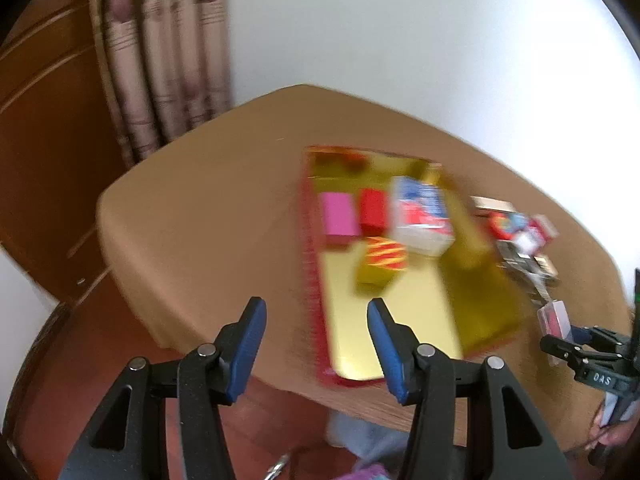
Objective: Organize rigid objects
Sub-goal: 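Lift the clear plastic box off the table with the right tool, then grasp the silver clip with the left tool while the right tool carries the clear box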
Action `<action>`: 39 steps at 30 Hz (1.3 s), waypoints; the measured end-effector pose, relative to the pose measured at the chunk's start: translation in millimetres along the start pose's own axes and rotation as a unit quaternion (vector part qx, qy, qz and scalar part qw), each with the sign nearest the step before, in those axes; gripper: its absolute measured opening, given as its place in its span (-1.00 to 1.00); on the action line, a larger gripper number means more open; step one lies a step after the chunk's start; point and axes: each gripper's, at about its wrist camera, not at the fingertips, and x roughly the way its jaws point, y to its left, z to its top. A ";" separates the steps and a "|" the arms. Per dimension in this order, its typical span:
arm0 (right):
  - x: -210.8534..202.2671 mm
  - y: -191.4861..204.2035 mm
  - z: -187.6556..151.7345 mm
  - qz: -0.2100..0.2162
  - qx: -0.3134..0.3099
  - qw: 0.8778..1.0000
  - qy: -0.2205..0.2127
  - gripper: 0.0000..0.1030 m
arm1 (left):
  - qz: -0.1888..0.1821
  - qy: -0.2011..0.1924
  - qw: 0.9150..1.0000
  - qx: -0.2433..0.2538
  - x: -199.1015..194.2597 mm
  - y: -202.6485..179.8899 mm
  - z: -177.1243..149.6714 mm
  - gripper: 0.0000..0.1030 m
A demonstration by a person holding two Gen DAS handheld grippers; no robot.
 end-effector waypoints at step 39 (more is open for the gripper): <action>-65.1 -168.1 -82.9 -0.002 0.123 0.990 -0.071 0.02 | -0.101 0.290 0.926 -0.219 175.5 -178.7 39.5 -0.42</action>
